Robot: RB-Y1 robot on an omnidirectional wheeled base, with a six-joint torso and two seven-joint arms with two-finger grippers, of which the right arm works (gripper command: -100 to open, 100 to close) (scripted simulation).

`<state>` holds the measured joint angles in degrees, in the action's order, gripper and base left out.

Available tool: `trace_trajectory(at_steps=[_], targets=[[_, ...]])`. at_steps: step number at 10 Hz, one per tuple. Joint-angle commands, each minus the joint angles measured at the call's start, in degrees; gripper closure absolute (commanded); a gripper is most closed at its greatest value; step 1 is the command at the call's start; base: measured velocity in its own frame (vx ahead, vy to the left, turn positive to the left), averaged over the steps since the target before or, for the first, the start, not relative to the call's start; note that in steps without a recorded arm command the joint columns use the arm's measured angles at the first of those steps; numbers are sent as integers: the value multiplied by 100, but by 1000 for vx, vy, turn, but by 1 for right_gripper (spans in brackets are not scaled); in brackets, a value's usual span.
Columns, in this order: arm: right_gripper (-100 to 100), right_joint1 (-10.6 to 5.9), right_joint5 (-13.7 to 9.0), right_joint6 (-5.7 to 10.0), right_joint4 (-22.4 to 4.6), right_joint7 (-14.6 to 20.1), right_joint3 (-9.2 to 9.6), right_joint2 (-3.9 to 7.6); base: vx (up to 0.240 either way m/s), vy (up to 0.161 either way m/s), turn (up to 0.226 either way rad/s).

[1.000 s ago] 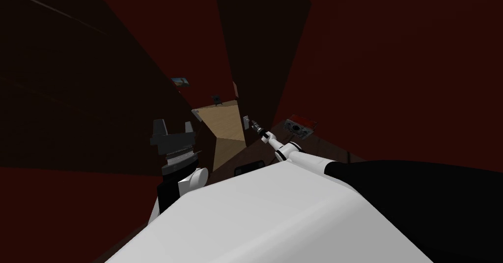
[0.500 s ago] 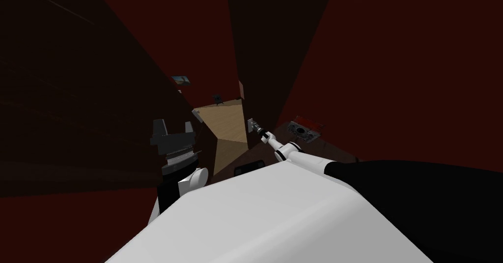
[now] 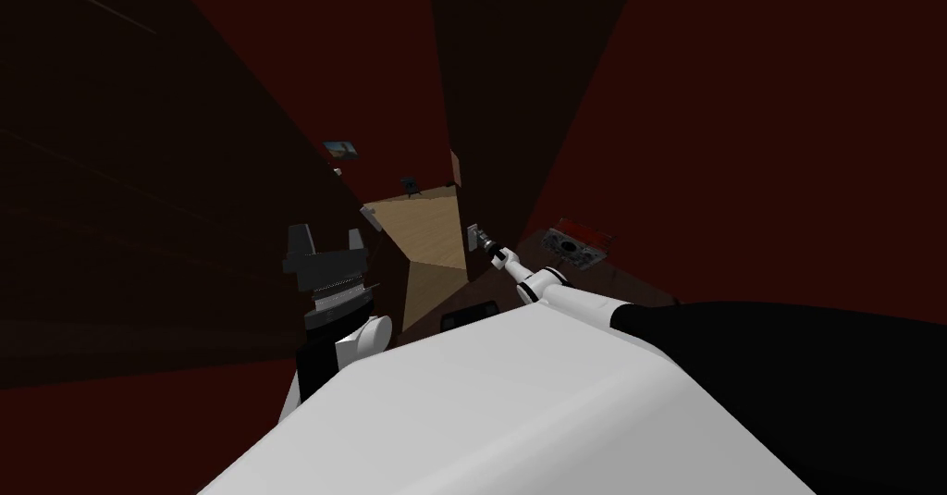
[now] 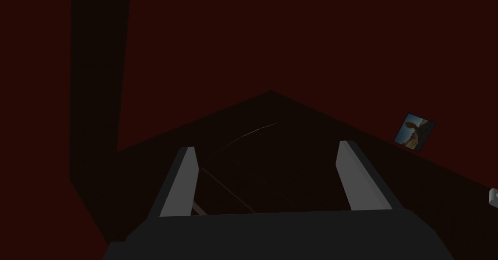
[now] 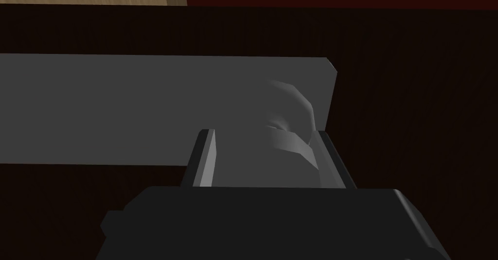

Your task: Push the door open

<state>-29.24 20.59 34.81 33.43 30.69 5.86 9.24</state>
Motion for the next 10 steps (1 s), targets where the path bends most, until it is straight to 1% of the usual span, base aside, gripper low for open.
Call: trace_trajectory(at_steps=[1, 3, 4, 5, 10], targets=[[100, 14, 1, 8, -4, 2, 5, -6, 0, 0, 0], [100, 14, 1, 8, -4, 2, 5, -6, 0, 0, 0], [100, 1, -42, -27, 3, -86, -75, -20, 102, 41, -36], [100, 2, -53, -34, 4, -107, -94, -24, 158, 93, -47], [100, 6, -197, -130, 13, -402, -355, -84, 151, 101, -42]])
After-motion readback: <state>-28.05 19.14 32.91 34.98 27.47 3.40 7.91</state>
